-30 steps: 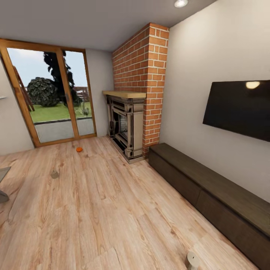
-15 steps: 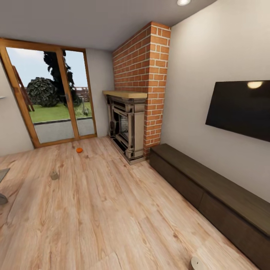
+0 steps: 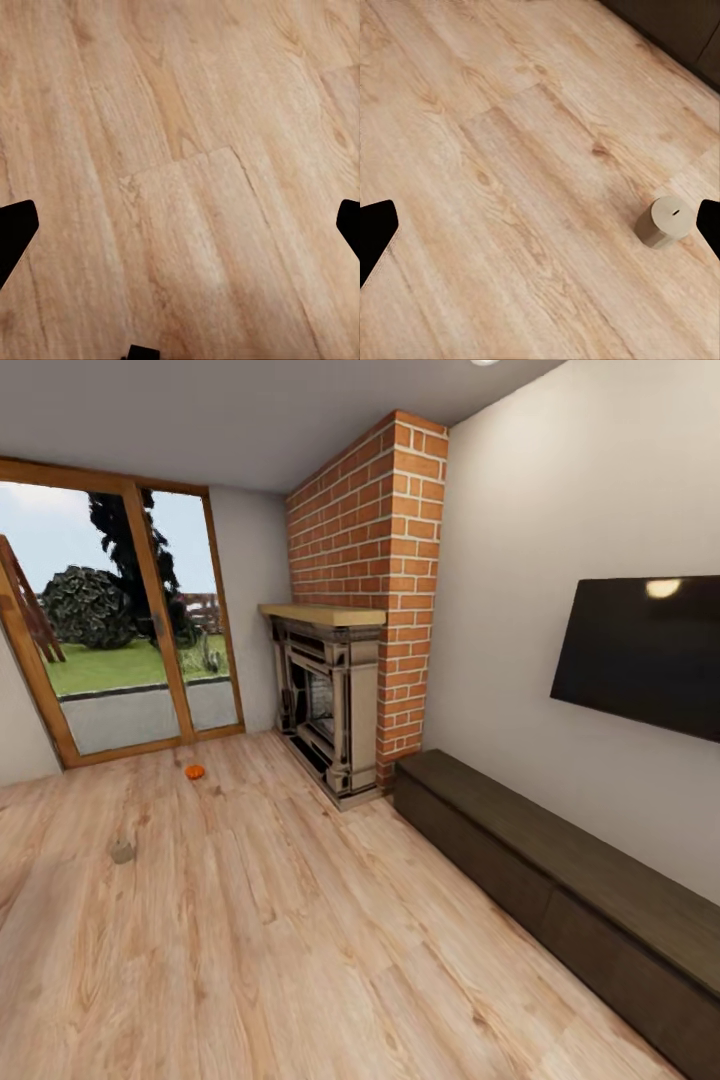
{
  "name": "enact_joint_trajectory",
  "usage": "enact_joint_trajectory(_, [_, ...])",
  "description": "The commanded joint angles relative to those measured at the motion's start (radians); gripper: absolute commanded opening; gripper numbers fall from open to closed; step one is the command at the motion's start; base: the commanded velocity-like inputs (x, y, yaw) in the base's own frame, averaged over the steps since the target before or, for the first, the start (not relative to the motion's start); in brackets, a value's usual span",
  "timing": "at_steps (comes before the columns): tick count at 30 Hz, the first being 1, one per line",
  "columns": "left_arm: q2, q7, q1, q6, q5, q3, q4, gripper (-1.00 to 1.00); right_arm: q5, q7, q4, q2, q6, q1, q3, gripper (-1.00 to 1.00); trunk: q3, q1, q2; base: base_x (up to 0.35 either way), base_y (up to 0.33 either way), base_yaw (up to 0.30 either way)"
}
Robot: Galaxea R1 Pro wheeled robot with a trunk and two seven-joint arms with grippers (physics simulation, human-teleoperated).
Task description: Place each of the two pumpkins and all three candles from the living room inside a cabinet in the living room (use any cabinet), then make sure every cabinet is closed, and position the cauldron so it is next to a table in the living room.
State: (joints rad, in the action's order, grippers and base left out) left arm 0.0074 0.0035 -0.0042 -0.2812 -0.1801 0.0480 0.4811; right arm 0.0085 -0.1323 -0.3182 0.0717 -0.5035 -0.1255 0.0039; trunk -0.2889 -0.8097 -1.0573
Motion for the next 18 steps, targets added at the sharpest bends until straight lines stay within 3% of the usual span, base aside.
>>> enact_joint_trajectory(1, [0.0,0.001,0.0,-0.003,-0.007,-0.002,0.0,1.0,0.001,-0.004,0.001,0.0,-0.003,-0.001,0.001,1.0,-0.001,-0.001,-0.001,0.301,0.134,-0.002])
enact_joint_trajectory(11, [0.0,0.001,0.0,-0.003,-0.007,-0.003,-0.026,1.0,0.003,-0.004,0.012,0.001,-0.003,0.0,0.002,1.0,-0.001,-0.001,-0.001,0.301,0.136,-0.003])
enact_joint_trajectory(18, [0.002,0.001,0.0,-0.002,-0.007,-0.004,-0.028,1.0,0.004,-0.004,0.013,0.0,-0.003,0.0,0.002,1.0,-0.001,-0.001,-0.001,0.301,0.161,-0.212])
